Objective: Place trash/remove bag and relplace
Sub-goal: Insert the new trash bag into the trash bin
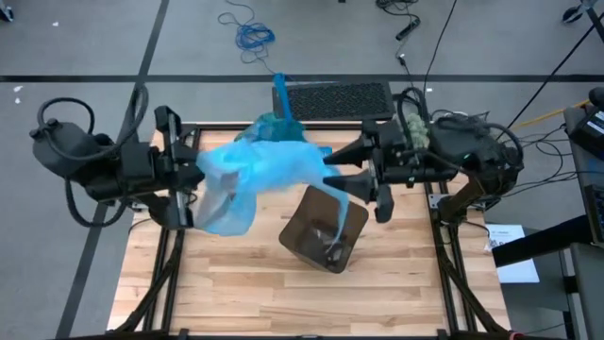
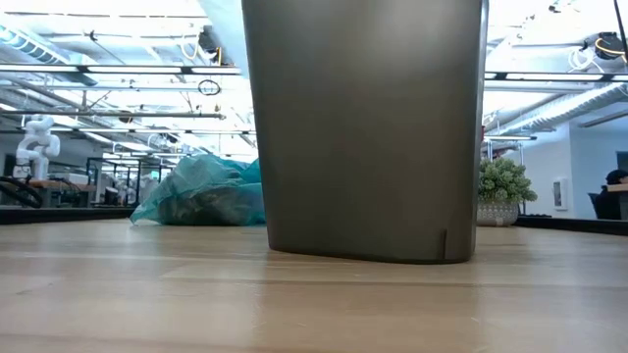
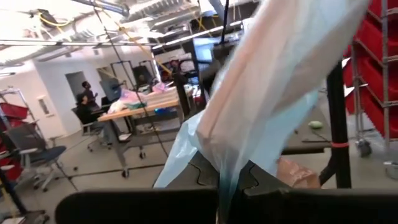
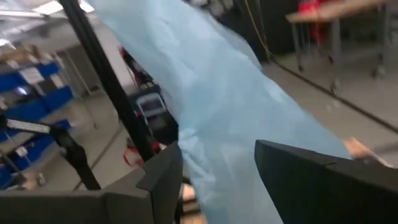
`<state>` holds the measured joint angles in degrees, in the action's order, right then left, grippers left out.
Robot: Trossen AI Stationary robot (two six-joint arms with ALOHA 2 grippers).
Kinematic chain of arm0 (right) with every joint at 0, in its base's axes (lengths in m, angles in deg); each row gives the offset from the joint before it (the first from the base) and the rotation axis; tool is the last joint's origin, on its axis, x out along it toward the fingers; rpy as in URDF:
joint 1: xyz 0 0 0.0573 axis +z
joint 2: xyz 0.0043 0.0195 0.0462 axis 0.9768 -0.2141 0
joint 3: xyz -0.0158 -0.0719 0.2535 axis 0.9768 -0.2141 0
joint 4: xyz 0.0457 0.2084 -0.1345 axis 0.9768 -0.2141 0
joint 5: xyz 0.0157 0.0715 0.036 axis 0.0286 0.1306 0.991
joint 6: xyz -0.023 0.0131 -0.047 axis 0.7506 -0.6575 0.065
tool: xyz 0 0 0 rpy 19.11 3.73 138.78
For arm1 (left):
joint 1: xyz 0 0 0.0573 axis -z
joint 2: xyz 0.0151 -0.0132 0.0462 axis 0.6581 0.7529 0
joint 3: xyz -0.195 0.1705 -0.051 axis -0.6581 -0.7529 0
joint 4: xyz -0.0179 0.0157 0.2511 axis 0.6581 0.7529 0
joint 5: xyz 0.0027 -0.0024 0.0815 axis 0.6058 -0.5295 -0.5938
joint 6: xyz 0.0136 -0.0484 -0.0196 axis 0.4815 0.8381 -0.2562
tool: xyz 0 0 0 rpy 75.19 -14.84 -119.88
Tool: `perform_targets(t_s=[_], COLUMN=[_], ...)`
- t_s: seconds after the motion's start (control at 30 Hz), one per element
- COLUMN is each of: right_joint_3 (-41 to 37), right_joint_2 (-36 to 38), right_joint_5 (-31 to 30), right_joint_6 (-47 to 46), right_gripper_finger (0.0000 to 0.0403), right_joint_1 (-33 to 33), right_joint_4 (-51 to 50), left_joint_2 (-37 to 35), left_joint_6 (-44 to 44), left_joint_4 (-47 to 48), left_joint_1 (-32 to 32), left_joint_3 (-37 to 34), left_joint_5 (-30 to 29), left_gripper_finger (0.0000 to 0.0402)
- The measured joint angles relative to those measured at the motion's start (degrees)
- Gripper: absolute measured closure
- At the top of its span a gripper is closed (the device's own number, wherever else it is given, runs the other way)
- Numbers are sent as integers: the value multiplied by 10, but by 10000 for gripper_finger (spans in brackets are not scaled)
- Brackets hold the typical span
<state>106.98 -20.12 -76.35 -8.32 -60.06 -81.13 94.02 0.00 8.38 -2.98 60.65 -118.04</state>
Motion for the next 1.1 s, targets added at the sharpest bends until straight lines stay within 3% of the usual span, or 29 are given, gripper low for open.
perform_targets(t_s=[0.2,0.4,0.7,0.83,0.97,1.1], right_joint_3=[0,0,0,-1,-2,-2], right_joint_2=[0,0,1,-1,-6,-14], right_joint_5=[-56,-59,-95,-115,-83,-106], right_joint_6=[-25,-25,-24,-37,-33,18], right_gripper_finger=[215,215,214,195,168,155], right_joint_1=[23,29,28,24,19,12], right_joint_4=[-47,-51,-155,-236,-218,-215], left_joint_2=[-1,1,4,4,4,4], left_joint_6=[-3,-14,-22,-43,-43,-43], left_joint_4=[-51,-110,-159,-171,-171,-176], left_joint_1=[10,10,9,9,9,9], left_joint_3=[33,39,38,38,38,38], left_joint_5=[30,87,107,118,118,123], left_gripper_finger=[401,401,401,402,402,402])
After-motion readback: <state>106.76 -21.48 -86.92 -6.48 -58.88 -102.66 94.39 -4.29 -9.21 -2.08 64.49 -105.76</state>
